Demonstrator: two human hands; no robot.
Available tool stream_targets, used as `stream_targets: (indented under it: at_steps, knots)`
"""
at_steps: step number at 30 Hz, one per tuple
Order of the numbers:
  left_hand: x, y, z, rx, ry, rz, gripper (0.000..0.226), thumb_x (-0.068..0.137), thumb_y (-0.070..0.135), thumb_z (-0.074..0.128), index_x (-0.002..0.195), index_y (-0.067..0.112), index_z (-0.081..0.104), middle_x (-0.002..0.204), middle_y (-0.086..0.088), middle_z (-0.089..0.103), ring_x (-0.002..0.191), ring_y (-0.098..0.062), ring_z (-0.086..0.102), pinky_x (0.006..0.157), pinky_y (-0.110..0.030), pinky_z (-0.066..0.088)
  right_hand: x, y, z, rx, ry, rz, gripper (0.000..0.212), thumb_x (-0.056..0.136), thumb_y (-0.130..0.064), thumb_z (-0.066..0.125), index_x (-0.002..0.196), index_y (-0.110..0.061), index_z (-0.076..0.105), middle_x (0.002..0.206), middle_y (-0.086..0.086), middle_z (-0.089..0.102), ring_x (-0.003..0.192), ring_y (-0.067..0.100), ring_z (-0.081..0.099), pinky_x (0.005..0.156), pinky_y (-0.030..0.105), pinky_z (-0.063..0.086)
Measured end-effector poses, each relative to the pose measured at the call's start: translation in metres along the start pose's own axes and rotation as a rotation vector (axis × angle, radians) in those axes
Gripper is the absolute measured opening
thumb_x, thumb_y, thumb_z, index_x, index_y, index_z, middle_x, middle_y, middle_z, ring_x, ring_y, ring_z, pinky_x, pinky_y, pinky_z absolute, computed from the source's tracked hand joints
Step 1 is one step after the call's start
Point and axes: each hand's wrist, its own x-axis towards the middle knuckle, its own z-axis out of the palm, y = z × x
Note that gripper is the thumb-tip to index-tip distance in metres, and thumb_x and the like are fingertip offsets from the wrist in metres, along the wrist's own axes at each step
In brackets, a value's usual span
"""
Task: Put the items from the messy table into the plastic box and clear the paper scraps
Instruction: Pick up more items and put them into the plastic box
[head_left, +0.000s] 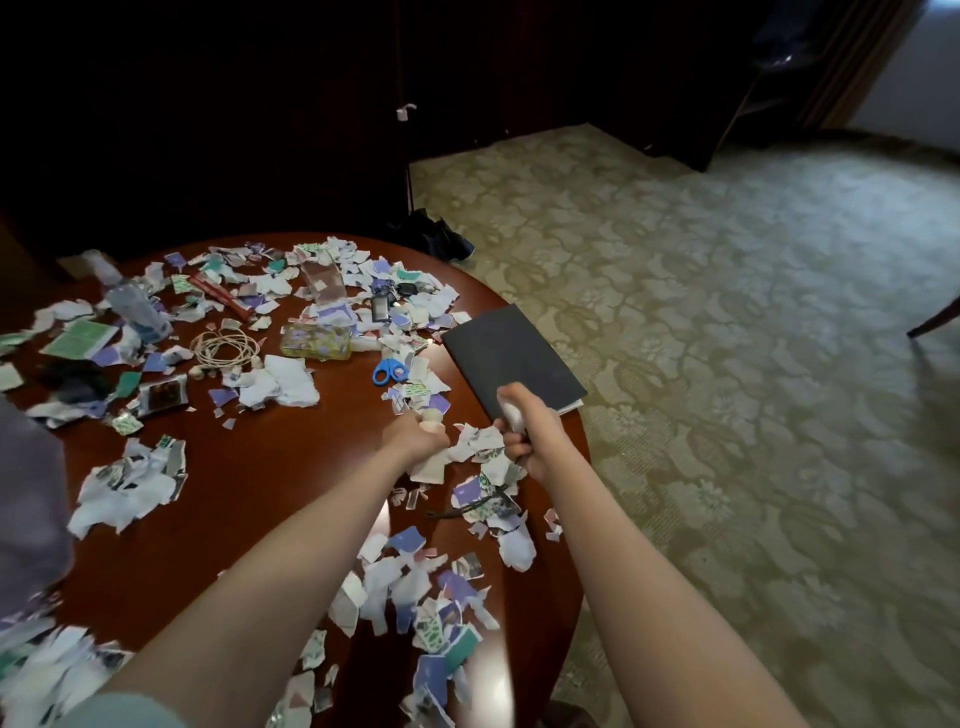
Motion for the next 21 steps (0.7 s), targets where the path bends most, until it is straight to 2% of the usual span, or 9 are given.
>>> stream_targets:
  at_steps: [4,7,9,11,13,15,18,21]
  knots:
    - [-0.007,-0.006,-0.02,-0.133,0.02,0.053,0.044,0.088,0.03,0.054,0.127,0.01,0.051,0.128,-0.011,0.055,0.116,-0.027,0.052,0.089,-0.03,0.042,-0.006,-0.004,0.021,0.039,-0.043,-0.003,0.016,0.085,-0.025,0.057,0.081,-0.013,0.048,0.063,0.005,0.045,0.03,0.004,0.026,0.029,0.011,0.018]
    - [-0.015,-0.009,-0.041,-0.199,0.027,0.056,0.048,0.09,0.033,0.051,0.129,0.006,0.049,0.129,-0.012,0.054,0.119,-0.029,0.051,0.094,-0.033,0.042,-0.01,-0.005,0.042,0.03,-0.071,-0.023,0.018,0.084,-0.025,0.058,0.088,-0.011,0.048,0.064,0.005,0.044,0.029,0.005,0.026,0.029,0.011,0.018]
    - [-0.024,-0.013,-0.057,-0.244,0.038,0.046,0.048,0.089,0.035,0.051,0.126,0.005,0.048,0.124,-0.012,0.054,0.116,-0.029,0.052,0.092,-0.034,0.043,-0.015,-0.006,0.059,0.019,-0.083,-0.032,0.022,0.085,-0.025,0.059,0.097,-0.011,0.047,0.066,0.006,0.043,0.029,0.005,0.025,0.028,0.012,0.019]
    - [-0.035,-0.021,-0.076,-0.329,0.024,0.036,0.038,0.085,0.035,0.053,0.114,0.01,0.051,0.111,-0.009,0.053,0.105,-0.025,0.053,0.084,-0.033,0.042,-0.024,-0.009,0.077,-0.005,-0.11,-0.041,0.017,0.085,-0.025,0.059,0.093,-0.013,0.05,0.068,0.005,0.043,0.029,0.004,0.025,0.029,0.012,0.019]
    - [-0.047,-0.032,-0.095,-0.526,-0.131,0.053,0.025,0.08,0.031,0.05,0.097,0.012,0.053,0.098,-0.007,0.057,0.085,-0.02,0.053,0.073,-0.029,0.042,-0.035,-0.012,0.094,-0.027,-0.17,-0.053,0.015,0.087,-0.025,0.057,0.082,-0.014,0.049,0.065,0.004,0.042,0.028,0.003,0.024,0.029,0.011,0.017]
    - [-0.062,-0.044,-0.115,-0.75,-0.348,0.075,0.016,0.083,0.022,0.045,0.094,0.012,0.052,0.089,-0.008,0.063,0.072,-0.017,0.052,0.058,-0.024,0.044,-0.045,-0.014,0.112,-0.012,-0.252,-0.069,0.019,0.089,-0.023,0.053,0.076,-0.013,0.043,0.061,0.002,0.041,0.025,0.002,0.023,0.028,0.01,0.015]
    - [-0.082,-0.064,-0.135,-0.943,-0.483,0.136,0.028,0.066,0.02,0.048,0.092,0.01,0.053,0.082,-0.005,0.063,0.077,-0.016,0.053,0.046,-0.018,0.046,-0.057,-0.015,0.141,0.034,-0.34,-0.102,0.02,0.09,-0.021,0.051,0.074,-0.014,0.042,0.06,0.002,0.04,0.026,0.003,0.023,0.026,0.011,0.015]
    - [-0.096,-0.082,-0.149,-1.026,-0.559,0.189,0.034,0.059,0.016,0.052,0.093,0.009,0.053,0.082,-0.005,0.061,0.078,-0.016,0.062,0.041,-0.018,0.045,-0.065,-0.015,0.17,0.049,-0.39,-0.146,0.018,0.089,-0.019,0.052,0.074,-0.015,0.042,0.062,0.002,0.036,0.027,0.003,0.024,0.026,0.01,0.016]
